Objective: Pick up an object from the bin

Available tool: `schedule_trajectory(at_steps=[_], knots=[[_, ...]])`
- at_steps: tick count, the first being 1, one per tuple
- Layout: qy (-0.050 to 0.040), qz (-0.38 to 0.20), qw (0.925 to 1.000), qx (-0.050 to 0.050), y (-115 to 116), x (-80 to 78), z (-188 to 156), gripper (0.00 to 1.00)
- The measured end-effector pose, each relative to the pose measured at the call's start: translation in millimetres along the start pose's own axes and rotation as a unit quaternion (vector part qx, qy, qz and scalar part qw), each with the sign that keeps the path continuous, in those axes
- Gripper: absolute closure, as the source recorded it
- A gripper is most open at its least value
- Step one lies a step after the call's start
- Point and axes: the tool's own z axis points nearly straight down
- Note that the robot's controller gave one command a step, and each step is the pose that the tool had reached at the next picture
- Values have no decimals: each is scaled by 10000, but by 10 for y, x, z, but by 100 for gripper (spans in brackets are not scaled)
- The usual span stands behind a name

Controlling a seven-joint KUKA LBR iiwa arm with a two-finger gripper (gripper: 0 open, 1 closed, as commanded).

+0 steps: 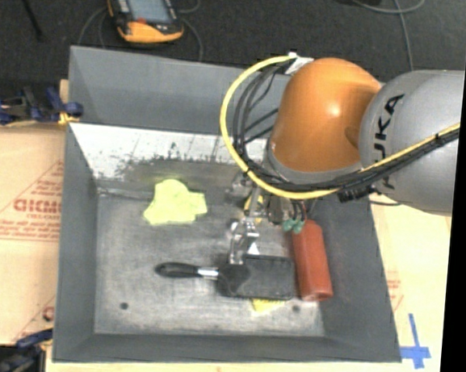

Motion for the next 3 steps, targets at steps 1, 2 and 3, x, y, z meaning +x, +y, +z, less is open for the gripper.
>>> schedule_trajectory(at_steps=[1, 2, 3], knots=[[-16, 139, 9999, -2, -116, 138, 672, 0], [34, 403, 9992, 3, -215, 293, 974, 0], [3, 882, 9961, 1, -325, 166, 1335, 0]])
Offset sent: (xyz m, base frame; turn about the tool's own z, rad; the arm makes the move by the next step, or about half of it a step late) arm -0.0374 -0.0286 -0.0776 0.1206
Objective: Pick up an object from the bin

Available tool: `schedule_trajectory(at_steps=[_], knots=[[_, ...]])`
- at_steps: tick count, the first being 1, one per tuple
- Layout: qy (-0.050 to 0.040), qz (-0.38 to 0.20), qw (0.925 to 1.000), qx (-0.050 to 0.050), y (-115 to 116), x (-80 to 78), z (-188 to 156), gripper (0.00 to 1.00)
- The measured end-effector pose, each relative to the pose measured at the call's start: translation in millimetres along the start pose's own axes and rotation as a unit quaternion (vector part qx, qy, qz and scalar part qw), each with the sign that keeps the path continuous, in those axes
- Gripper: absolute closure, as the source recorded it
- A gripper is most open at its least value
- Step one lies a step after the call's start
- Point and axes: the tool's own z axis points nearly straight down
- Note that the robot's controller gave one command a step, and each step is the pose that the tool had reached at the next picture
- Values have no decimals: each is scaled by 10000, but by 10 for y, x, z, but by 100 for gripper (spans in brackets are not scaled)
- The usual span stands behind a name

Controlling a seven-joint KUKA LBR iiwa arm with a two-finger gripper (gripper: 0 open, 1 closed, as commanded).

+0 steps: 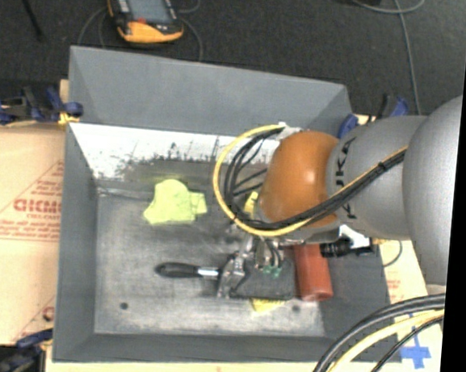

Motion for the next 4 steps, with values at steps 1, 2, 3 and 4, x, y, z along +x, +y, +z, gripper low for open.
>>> schedule_trajectory(at_steps=[1, 2, 3, 4], knots=[[-4, -93, 10000, -9, -111, 87, 319, 0], [-12, 1162, 9932, -13, -114, 100, 294, 100], [-12, 1162, 9932, -13, -114, 100, 294, 100], [-19, 1160, 9932, -13, -115, 100, 275, 100]])
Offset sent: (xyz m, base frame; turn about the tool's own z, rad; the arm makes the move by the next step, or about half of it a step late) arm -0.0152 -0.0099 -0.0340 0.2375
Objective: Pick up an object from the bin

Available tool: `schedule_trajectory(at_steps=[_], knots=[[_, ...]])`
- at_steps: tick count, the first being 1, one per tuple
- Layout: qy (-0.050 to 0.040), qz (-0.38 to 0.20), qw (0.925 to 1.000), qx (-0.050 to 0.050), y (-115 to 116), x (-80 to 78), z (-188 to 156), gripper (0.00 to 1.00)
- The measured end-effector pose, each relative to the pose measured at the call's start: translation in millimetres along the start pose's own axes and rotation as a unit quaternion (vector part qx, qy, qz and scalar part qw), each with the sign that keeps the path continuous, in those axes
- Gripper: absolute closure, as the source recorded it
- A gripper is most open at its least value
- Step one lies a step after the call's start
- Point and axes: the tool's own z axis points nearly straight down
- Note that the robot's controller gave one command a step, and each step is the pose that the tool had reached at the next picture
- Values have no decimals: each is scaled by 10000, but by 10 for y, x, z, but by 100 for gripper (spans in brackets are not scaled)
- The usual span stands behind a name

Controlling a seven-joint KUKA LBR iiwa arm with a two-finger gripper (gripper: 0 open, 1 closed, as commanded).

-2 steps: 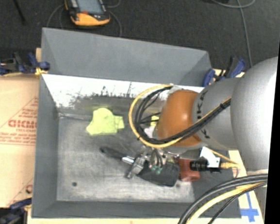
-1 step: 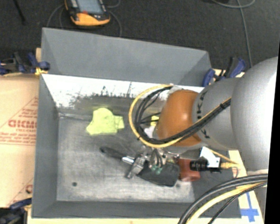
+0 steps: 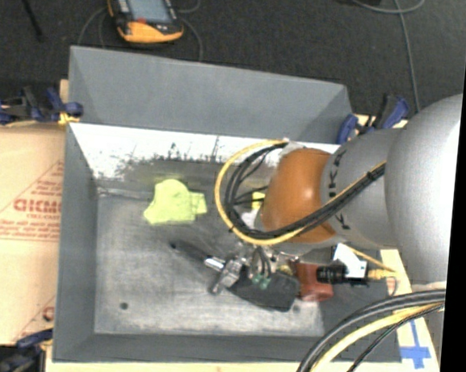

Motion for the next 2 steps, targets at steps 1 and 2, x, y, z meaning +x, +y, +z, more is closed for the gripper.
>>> schedule_trajectory(at_steps=[1, 2], knots=[[21, -5, 10000, 14, -8, 9, -75, 100], [23, -8, 10000, 19, -11, 5, -168, 100]])
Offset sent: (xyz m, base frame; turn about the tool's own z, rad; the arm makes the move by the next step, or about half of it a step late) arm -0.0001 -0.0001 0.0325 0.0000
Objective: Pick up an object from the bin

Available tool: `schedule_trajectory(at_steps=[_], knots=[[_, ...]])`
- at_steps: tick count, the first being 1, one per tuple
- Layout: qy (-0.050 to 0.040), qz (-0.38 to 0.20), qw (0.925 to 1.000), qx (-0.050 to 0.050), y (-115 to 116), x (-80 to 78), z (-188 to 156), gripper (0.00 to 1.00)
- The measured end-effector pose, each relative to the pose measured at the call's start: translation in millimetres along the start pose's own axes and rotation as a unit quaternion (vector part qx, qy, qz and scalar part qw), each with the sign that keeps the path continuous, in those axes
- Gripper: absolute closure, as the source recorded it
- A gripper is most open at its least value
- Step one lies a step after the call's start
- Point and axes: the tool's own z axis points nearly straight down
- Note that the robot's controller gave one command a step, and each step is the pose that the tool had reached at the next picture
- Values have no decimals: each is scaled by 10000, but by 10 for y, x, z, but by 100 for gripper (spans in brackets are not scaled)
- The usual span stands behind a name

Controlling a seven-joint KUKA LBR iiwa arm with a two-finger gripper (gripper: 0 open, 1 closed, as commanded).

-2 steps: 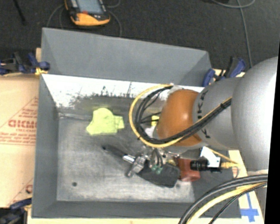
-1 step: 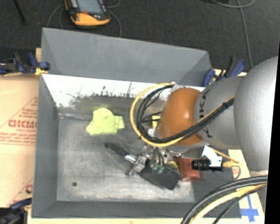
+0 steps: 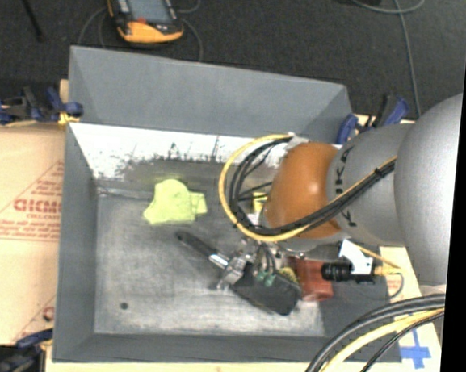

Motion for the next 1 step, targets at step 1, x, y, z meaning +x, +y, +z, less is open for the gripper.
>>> schedule_trajectory(at_steps=[1], knots=[[37, -4, 10000, 19, -11, 15, -118, 100]])
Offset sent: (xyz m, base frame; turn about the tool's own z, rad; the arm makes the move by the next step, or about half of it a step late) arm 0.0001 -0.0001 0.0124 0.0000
